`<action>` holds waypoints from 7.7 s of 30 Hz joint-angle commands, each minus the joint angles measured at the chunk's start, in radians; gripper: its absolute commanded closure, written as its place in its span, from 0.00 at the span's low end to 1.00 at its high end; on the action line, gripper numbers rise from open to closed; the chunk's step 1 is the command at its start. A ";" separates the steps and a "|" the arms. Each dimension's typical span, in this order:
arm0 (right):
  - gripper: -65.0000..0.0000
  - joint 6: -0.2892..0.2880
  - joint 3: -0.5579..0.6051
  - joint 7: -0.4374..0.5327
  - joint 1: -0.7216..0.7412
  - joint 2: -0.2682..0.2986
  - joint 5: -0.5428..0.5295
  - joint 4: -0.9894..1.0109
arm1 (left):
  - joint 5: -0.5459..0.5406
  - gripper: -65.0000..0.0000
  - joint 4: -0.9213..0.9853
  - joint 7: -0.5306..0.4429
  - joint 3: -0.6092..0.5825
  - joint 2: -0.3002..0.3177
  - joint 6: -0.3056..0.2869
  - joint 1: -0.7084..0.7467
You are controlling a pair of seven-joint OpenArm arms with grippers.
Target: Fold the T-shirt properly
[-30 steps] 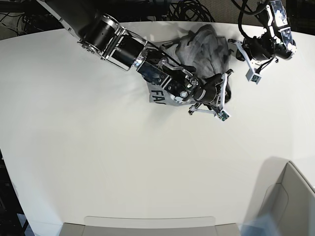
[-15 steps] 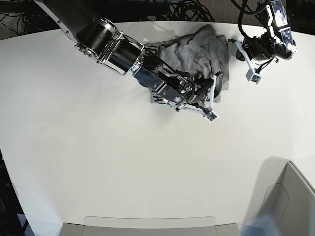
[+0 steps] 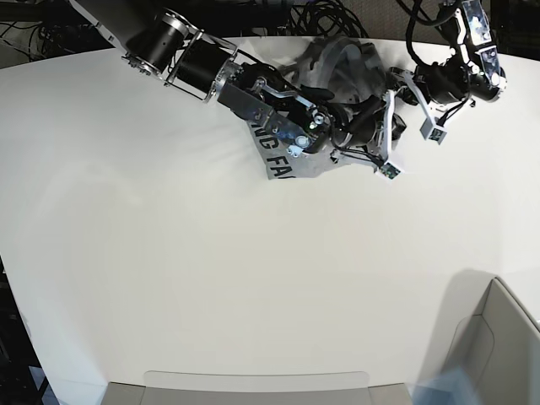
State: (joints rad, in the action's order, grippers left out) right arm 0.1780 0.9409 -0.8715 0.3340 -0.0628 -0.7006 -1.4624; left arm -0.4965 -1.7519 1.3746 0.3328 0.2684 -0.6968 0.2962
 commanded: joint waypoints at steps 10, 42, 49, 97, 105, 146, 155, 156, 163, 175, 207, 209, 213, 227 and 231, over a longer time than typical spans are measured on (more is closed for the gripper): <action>1.00 0.179 -0.070 -0.114 0.000 0.153 -0.015 -0.358 | 0.008 1.00 -0.056 0.016 -0.007 0.004 -0.001 0.010; 1.00 0.211 -0.245 -0.027 -0.385 0.545 -0.017 -0.350 | 0.017 1.00 0.062 -0.134 -0.242 0.096 -0.001 -0.038; 1.00 0.211 -0.062 0.054 -0.278 0.444 -0.015 -0.235 | 0.017 1.00 0.160 -0.120 -0.303 0.133 -0.001 -0.282; 1.00 0.105 -0.758 0.134 -0.635 0.662 0.000 -0.459 | 0.015 1.00 0.077 -0.297 -0.536 0.105 0.300 -0.147; 1.00 0.101 -0.753 0.134 -0.635 0.659 0.000 -0.459 | 0.011 1.00 0.045 -0.283 -0.229 0.162 0.296 -0.151; 1.00 0.101 -0.754 0.134 -0.701 0.616 -0.001 -0.467 | 0.012 1.00 0.785 -0.989 -0.180 0.177 0.144 -0.302; 1.00 0.099 -0.753 0.140 -0.683 0.584 -0.001 -0.484 | 0.011 1.00 0.860 -1.039 -0.134 0.230 0.038 -0.297; 1.00 0.099 -0.753 0.142 -0.682 0.576 -0.001 -0.493 | 0.011 1.00 0.834 -1.039 -0.134 0.228 0.038 -0.294; 1.00 0.099 -0.753 0.136 -0.632 0.568 0.000 -0.522 | 0.012 1.00 0.511 -0.930 -0.133 0.176 0.047 -0.262; 1.00 0.099 -0.756 0.209 -0.694 0.574 0.000 -0.604 | 0.014 1.00 -0.067 -0.717 0.121 0.084 0.047 -0.108; 1.00 0.107 -0.866 0.737 -1.544 0.551 0.118 -0.536 | 0.023 1.00 -0.036 -0.855 0.262 -0.002 0.036 0.602; 1.00 0.107 -0.863 0.737 -1.544 0.522 0.164 -0.493 | 0.095 1.00 0.028 -0.881 0.259 -0.004 0.035 0.604; 1.00 0.101 -0.868 0.739 -1.538 0.412 0.272 -0.418 | 0.238 1.00 0.185 -1.088 0.208 -0.013 0.035 0.616; 1.00 -0.137 -0.871 0.737 -1.294 0.381 0.259 0.044 | 0.361 1.00 0.864 -1.386 0.068 -0.070 0.045 0.440; 1.00 -0.151 -0.911 0.748 -1.206 0.381 0.286 0.211 | 0.493 1.00 1.252 -1.596 0.068 -0.068 0.119 0.288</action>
State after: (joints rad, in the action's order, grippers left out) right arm 0.0360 0.0315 -0.1417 -0.8532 0.3103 -0.4088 -1.2366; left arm 0.0078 -0.4889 -0.2249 0.3996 0.2001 -0.5602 0.5591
